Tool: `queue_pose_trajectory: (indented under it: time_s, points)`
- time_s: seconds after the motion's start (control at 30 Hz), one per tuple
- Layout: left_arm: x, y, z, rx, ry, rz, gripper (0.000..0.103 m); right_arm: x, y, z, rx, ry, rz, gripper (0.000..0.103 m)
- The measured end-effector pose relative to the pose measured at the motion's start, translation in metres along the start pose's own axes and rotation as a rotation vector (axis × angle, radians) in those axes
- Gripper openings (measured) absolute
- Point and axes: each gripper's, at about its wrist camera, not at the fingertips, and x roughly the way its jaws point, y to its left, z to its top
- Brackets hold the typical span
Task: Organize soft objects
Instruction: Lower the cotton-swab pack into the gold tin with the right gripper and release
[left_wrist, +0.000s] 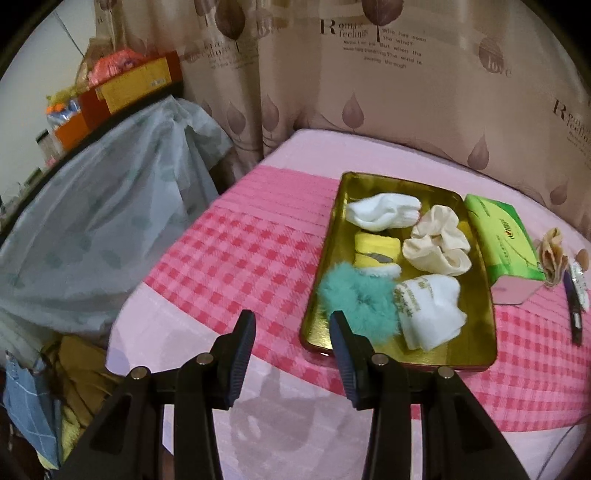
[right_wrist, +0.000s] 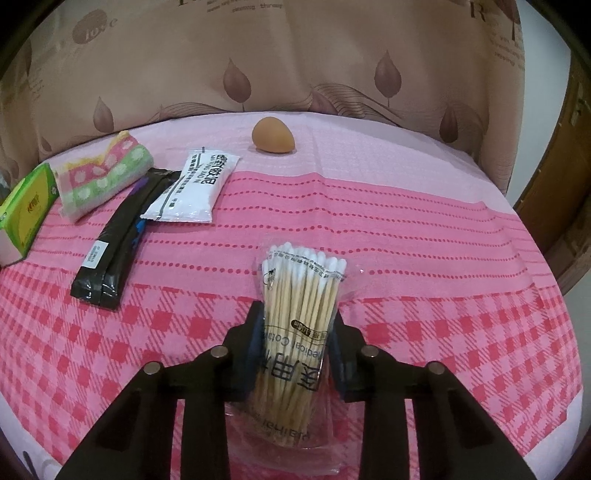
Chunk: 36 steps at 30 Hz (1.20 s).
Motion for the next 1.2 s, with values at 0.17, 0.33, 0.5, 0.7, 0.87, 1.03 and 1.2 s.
queue_pose_trajectory:
  time_s: [0.17,0.33,0.5,0.7,0.87,1.03,1.2]
  points:
    - [0.003,0.001,-0.002,0.000,-0.004,0.017,0.042,-0.005,0.004,0.004,0.025,0.010,-0.001,0.026]
    - [0.006,0.015,-0.001,-0.071,0.005,0.004,0.042,-0.029,0.024,0.022,0.013,-0.041,0.022,0.026]
    - [0.006,0.024,-0.001,-0.116,0.001,0.008,0.042,-0.062,0.073,0.049,-0.078,-0.097,0.113,0.026]
    - [0.009,0.028,-0.001,-0.129,0.007,0.012,0.042,-0.091,0.162,0.063,-0.226,-0.126,0.279,0.026]
    - [0.011,0.033,-0.001,-0.148,0.013,0.018,0.042,-0.107,0.234,0.066,-0.332,-0.130,0.392,0.026]
    - [0.011,0.035,-0.001,-0.153,0.014,0.020,0.042,-0.110,0.299,0.067,-0.420,-0.120,0.476,0.026]
    - [0.010,0.034,0.000,-0.147,0.003,0.024,0.042,-0.101,0.354,0.068,-0.487,-0.091,0.522,0.026]
